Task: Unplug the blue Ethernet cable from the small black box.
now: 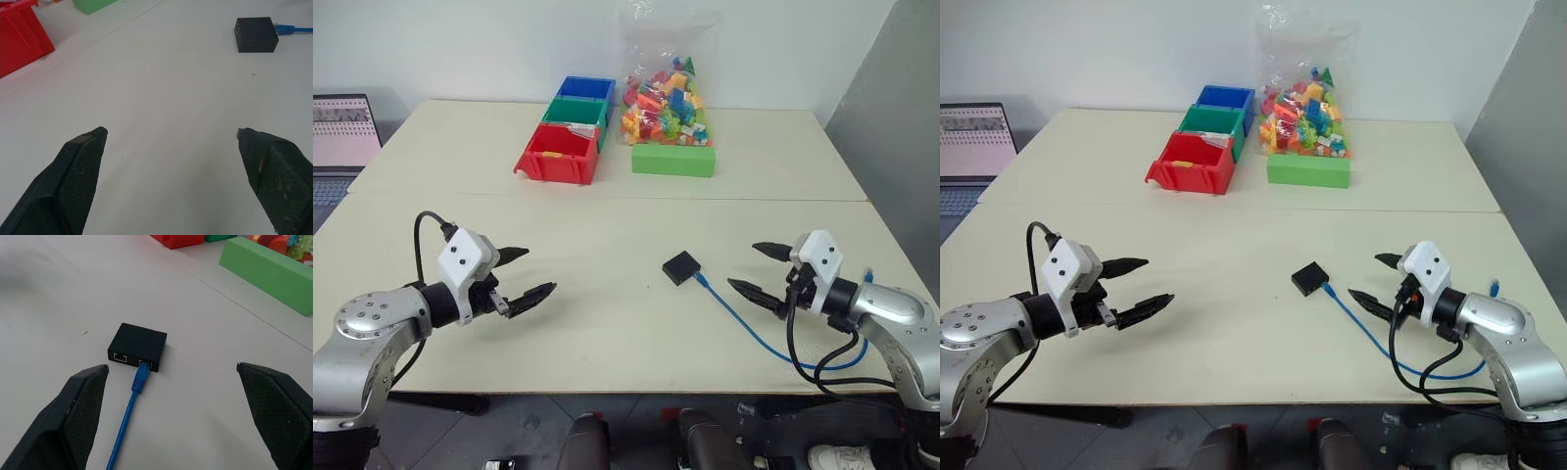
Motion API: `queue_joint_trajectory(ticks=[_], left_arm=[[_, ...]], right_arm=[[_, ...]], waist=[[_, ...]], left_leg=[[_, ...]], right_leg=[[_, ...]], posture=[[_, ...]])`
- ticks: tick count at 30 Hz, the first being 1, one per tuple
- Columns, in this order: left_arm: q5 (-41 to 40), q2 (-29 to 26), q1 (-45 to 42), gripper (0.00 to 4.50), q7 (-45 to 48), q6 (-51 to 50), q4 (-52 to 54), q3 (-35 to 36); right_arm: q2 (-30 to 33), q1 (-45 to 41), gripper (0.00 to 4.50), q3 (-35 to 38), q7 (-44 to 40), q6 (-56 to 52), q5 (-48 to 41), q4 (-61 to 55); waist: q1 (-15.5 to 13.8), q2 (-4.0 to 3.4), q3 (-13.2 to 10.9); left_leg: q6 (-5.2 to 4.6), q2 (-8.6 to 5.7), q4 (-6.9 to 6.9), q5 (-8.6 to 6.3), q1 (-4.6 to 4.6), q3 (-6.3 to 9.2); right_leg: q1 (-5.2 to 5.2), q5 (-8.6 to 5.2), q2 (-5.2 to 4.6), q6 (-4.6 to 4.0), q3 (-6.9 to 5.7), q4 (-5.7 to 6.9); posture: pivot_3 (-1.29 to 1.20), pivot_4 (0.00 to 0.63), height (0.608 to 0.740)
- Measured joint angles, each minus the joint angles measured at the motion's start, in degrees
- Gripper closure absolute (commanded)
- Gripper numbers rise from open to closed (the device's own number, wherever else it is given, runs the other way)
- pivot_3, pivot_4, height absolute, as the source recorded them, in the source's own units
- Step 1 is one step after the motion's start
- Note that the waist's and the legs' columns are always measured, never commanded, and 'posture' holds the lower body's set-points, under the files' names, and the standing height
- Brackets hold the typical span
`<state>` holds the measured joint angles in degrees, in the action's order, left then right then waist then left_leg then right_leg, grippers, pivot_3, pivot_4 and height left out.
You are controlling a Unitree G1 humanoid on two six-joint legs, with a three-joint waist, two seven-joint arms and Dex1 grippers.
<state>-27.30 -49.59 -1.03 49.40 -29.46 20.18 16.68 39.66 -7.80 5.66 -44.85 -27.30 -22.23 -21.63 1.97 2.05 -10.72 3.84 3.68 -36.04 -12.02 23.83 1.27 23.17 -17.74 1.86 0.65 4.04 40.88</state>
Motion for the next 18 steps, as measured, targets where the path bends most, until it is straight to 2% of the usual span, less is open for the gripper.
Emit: queue_joint_trajectory(ticks=[18], left_arm=[[0.0,0.0,1.8,0.00,1.5,0.3,1.0,-0.9]], right_arm=[[-0.9,0.3,0.05,-1.0,0.6,0.7,1.4,0.9]], waist=[[0.0,0.00,0.0]], left_leg=[[0.00,0.01,0.00,0.00,-0.01,0.00]], right_leg=[[0.00,0.00,0.00,0.00,0.01,0.00]], posture=[[0.00,0.150,0.740]])
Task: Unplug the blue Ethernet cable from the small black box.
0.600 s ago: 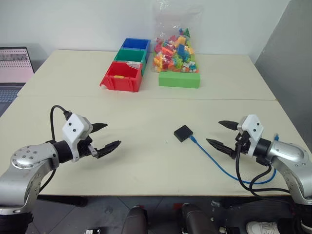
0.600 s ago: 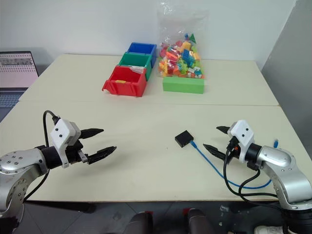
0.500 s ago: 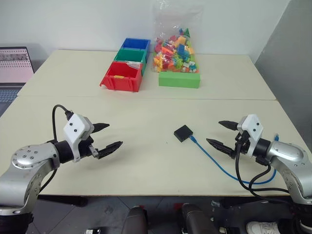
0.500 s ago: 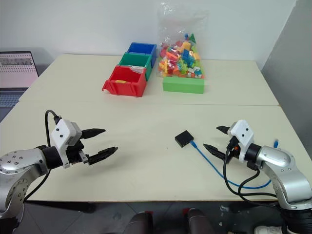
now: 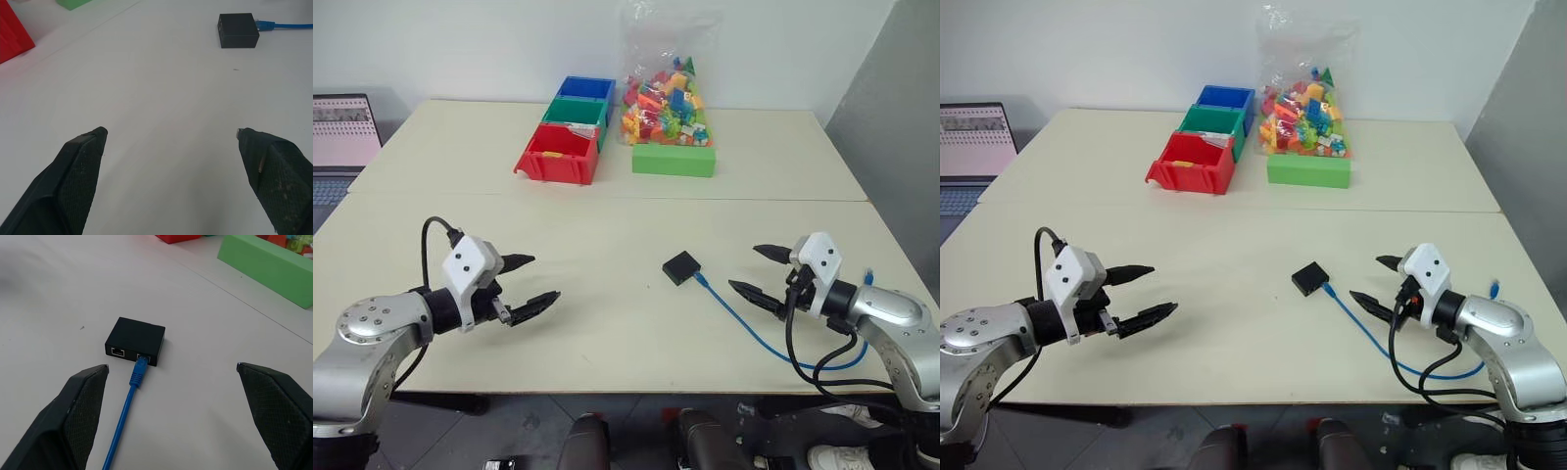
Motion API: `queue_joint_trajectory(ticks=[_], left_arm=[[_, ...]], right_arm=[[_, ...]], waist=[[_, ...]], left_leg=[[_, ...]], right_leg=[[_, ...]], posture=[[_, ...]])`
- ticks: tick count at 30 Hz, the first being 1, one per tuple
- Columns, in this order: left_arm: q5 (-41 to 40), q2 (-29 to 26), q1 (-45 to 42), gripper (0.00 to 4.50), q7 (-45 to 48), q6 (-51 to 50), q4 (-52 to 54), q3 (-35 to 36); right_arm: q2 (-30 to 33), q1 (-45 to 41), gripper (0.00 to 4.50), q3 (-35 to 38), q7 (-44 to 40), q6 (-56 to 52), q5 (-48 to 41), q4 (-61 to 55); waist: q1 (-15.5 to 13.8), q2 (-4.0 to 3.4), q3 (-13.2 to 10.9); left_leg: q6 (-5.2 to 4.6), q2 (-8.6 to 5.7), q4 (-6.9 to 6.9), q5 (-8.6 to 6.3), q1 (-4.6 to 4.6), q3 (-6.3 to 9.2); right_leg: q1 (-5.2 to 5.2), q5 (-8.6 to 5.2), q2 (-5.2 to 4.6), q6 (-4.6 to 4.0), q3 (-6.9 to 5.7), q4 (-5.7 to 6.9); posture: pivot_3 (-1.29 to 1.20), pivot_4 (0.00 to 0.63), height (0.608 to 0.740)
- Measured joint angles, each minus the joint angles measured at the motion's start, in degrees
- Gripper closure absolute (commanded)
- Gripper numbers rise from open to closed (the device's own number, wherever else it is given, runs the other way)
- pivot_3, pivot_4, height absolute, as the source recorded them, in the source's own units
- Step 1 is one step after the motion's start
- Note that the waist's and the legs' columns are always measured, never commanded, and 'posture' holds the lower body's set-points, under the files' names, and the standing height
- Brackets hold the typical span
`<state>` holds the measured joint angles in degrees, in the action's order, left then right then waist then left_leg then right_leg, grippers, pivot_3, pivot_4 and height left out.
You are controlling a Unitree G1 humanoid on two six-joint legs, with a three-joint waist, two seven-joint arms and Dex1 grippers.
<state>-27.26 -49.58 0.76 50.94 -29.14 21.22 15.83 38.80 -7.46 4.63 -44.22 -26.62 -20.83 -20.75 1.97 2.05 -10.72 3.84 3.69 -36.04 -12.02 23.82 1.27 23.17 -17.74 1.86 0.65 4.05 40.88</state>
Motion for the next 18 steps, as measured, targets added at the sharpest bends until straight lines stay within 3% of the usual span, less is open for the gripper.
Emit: queue_joint_trajectory(ticks=[7,14,18], left_arm=[[-2.0,0.5,0.2,0.00,5.5,1.2,3.6,-3.8],[-4.0,-0.9,0.4,0.00,10.9,0.8,6.2,-6.7],[-3.8,-0.9,0.3,0.00,11.2,1.0,6.2,-7.2]], right_arm=[[-7.4,-1.8,0.05,-11.2,6.6,-1.9,6.8,3.5],[-12.6,-4.5,0.05,-13.7,12.3,-3.8,11.0,8.9],[-13.3,-4.9,0.88,-13.7,12.3,-5.0,11.1,9.0]], waist=[[0.1,-0.01,0.0],[0.0,-0.01,0.0],[0.1,-0.02,0.0]], left_leg=[[0.00,0.00,0.00,0.00,0.00,-0.02],[0.00,0.00,-0.01,0.00,0.00,-0.01],[0.00,0.01,-0.01,0.00,-0.01,0.00]], right_leg=[[0.02,0.00,0.01,-0.01,0.01,0.01],[0.02,0.01,0.01,-0.03,0.01,0.01],[0.02,0.00,0.02,-0.01,0.00,0.02]], posture=[[0.00,0.150,0.740],[0.00,0.150,0.740],[0.00,0.150,0.740]])
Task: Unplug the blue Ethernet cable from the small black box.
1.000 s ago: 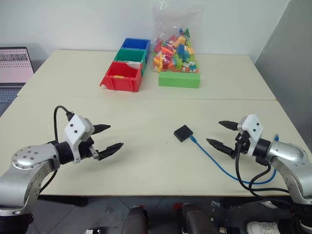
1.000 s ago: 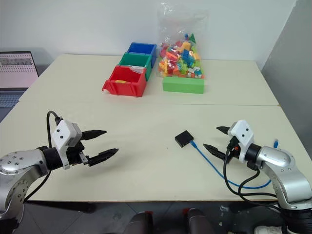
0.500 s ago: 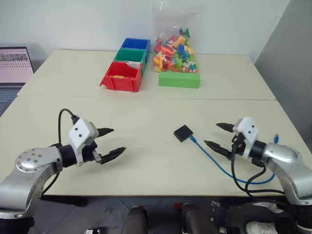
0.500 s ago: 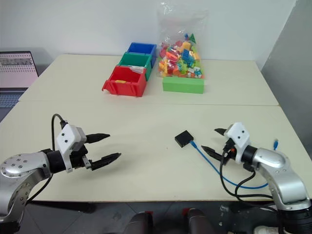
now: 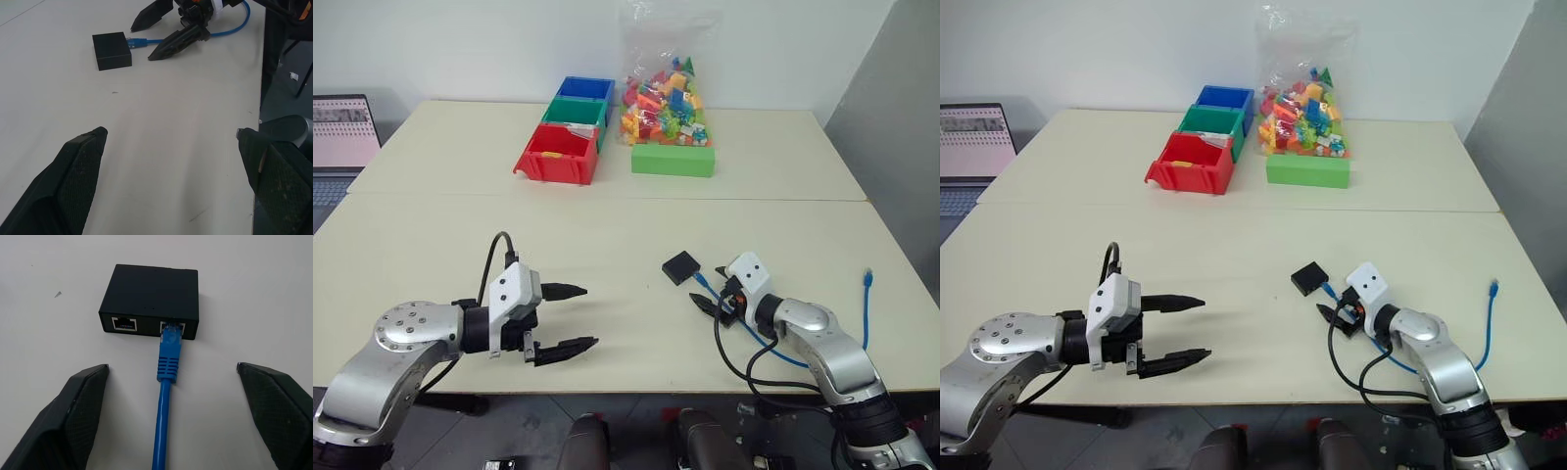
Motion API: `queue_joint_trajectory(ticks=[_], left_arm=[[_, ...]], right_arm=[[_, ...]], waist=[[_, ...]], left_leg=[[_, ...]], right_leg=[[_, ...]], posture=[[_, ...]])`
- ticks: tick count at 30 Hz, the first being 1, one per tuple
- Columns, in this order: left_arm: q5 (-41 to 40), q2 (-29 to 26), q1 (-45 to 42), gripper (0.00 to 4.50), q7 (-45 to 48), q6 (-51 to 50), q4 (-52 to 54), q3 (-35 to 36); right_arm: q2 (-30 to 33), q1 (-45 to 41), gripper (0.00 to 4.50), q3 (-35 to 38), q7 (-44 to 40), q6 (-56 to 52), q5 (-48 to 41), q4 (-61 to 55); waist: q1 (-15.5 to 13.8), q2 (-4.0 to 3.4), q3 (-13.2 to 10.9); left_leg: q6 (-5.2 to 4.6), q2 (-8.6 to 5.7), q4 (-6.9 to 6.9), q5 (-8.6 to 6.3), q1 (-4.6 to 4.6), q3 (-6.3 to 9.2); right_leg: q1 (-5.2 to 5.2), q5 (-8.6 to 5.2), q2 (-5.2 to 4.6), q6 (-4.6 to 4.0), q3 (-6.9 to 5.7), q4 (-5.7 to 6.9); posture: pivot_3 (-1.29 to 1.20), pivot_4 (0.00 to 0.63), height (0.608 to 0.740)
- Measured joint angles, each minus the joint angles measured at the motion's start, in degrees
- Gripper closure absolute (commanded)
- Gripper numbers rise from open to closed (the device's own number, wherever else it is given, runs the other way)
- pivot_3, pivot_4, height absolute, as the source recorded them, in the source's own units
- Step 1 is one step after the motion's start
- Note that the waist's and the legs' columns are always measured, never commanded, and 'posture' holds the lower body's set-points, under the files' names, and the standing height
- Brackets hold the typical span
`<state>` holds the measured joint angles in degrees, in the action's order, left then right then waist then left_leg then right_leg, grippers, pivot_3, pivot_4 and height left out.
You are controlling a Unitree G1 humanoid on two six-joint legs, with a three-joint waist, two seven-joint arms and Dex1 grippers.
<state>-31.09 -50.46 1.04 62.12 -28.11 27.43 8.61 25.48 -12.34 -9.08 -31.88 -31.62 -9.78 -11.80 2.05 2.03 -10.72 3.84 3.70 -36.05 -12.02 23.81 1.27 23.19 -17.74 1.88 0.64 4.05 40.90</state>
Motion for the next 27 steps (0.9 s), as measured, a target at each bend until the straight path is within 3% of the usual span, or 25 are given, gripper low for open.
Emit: queue_joint_trajectory(ticks=[1,2,15,22,27], left_arm=[[0.1,0.0,0.0,0.00,0.1,0.1,0.0,-0.1],[0.2,0.0,0.1,0.00,0.2,0.4,-0.1,-0.2],[2.7,2.4,-0.7,0.00,0.4,5.0,-6.9,-1.7],[1.9,4.7,-5.8,0.00,-0.1,4.3,-13.1,-1.7],[-6.7,5.9,-10.1,0.00,0.1,-6.8,-14.7,-1.7]], right_arm=[[-0.2,-0.1,0.93,0.0,0.0,-0.3,0.0,0.0],[-0.3,-0.2,1.32,0.0,0.1,-0.4,0.0,0.0],[-0.7,-2.9,4.30,-2.6,1.6,0.0,3.6,1.4],[4.8,-5.3,4.33,-6.6,-2.3,7.9,9.0,2.0],[7.4,-11.8,4.33,-10.4,-8.9,24.6,13.0,1.9]], waist=[[0.0,0.00,0.0],[0.0,0.00,0.0],[-0.1,0.01,0.0],[-0.1,0.01,0.0],[0.4,-0.03,0.0]], left_leg=[[0.00,0.00,0.00,0.00,0.00,0.00],[0.00,0.00,0.00,0.00,0.00,-0.01],[0.00,-0.01,-0.02,0.00,0.00,-0.01],[0.00,-0.02,-0.03,0.00,0.03,-0.04],[0.00,0.01,-0.03,0.00,0.02,-0.02]], right_leg=[[0.00,0.00,0.00,0.00,0.00,0.00],[0.00,0.00,0.00,0.00,0.00,0.00],[-0.01,0.00,0.00,0.00,-0.02,0.00],[0.02,0.00,0.00,0.00,-0.08,-0.01],[0.03,0.00,0.05,0.01,-0.16,0.02]], posture=[[0.00,0.150,0.740],[0.00,0.150,0.740],[0.00,0.150,0.740],[0.00,0.150,0.740],[0.00,0.150,0.740]])
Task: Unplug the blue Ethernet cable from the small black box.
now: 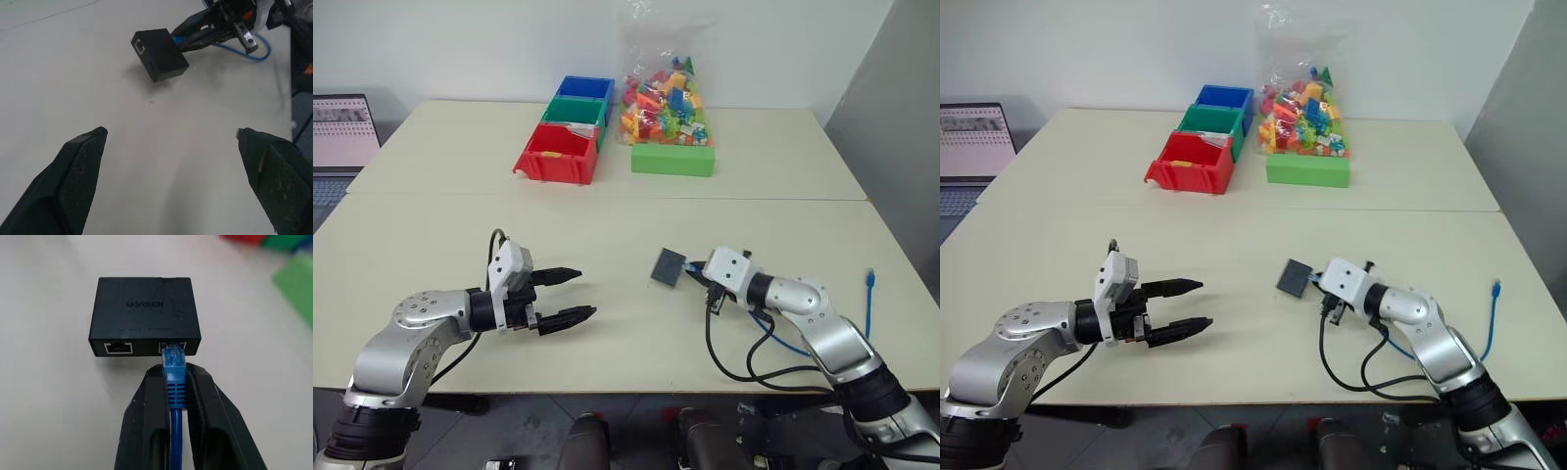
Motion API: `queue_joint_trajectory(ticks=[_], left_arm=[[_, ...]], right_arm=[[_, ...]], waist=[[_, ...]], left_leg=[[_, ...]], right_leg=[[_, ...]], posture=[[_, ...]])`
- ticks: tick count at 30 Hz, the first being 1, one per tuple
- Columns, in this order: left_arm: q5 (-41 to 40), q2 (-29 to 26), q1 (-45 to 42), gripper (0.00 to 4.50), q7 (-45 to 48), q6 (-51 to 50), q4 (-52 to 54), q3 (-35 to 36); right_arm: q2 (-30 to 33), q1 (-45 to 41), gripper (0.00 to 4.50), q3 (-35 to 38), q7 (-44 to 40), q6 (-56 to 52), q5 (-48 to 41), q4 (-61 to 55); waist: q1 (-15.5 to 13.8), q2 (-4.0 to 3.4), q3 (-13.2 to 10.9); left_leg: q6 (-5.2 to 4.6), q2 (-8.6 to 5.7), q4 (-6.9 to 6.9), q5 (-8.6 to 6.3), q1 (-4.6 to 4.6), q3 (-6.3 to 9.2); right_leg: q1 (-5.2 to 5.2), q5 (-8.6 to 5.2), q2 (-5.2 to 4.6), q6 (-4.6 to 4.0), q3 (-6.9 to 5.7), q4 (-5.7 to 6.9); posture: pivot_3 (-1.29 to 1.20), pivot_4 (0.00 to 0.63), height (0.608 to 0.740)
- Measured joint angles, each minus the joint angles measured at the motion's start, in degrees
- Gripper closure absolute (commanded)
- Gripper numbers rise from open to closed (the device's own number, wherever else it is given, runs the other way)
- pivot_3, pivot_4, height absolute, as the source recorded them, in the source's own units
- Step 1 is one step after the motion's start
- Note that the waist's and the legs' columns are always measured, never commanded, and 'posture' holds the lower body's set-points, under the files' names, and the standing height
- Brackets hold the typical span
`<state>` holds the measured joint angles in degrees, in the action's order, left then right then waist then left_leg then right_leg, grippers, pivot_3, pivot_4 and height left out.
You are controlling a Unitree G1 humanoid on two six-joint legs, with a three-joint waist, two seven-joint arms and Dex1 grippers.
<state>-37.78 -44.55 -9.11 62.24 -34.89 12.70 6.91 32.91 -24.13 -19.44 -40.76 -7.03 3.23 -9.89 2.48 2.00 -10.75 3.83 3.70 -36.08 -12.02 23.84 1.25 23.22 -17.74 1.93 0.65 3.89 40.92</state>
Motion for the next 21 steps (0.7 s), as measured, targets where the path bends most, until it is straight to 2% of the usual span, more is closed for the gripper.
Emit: queue_joint_trajectory(ticks=[4,8,16,21], left_arm=[[-6.5,0.0,-2.4,0.00,0.6,-8.8,0.0,0.1],[-12.1,2.2,-6.4,0.00,-3.0,-15.7,-0.4,1.1],[-17.3,4.8,-7.5,0.00,-9.0,-21.1,0.3,2.5],[-19.0,5.8,-8.1,0.97,-10.9,-22.3,0.6,2.5]], right_arm=[[-0.1,-4.9,4.33,-1.8,-3.1,12.3,1.9,1.2],[-0.9,-8.7,4.33,-2.7,-5.3,20.2,2.5,4.4],[-2.5,-10.9,4.33,-3.2,-6.8,26.3,4.3,7.5],[-4.0,-11.7,4.33,-3.7,-7.1,26.7,4.8,7.5]], waist=[[0.2,0.01,0.0],[0.0,0.02,0.0],[-0.2,0.01,0.0],[-0.3,0.01,0.0]], left_leg=[[0.00,0.00,-0.01,0.00,0.01,0.05],[0.01,-0.03,-0.05,0.00,0.03,0.05],[0.02,-0.02,-0.05,0.01,0.01,0.09],[0.02,-0.02,-0.05,0.01,0.01,0.10]], right_leg=[[-0.03,0.04,0.00,-0.08,-0.05,0.00],[-0.05,0.09,-0.03,-0.15,-0.06,0.03],[-0.05,0.16,-0.05,-0.27,0.00,0.07],[-0.05,0.16,-0.05,-0.28,0.03,0.08]], posture=[[0.00,0.150,0.740],[0.00,0.150,0.740],[0.00,0.150,0.740],[0.00,0.150,0.740]])
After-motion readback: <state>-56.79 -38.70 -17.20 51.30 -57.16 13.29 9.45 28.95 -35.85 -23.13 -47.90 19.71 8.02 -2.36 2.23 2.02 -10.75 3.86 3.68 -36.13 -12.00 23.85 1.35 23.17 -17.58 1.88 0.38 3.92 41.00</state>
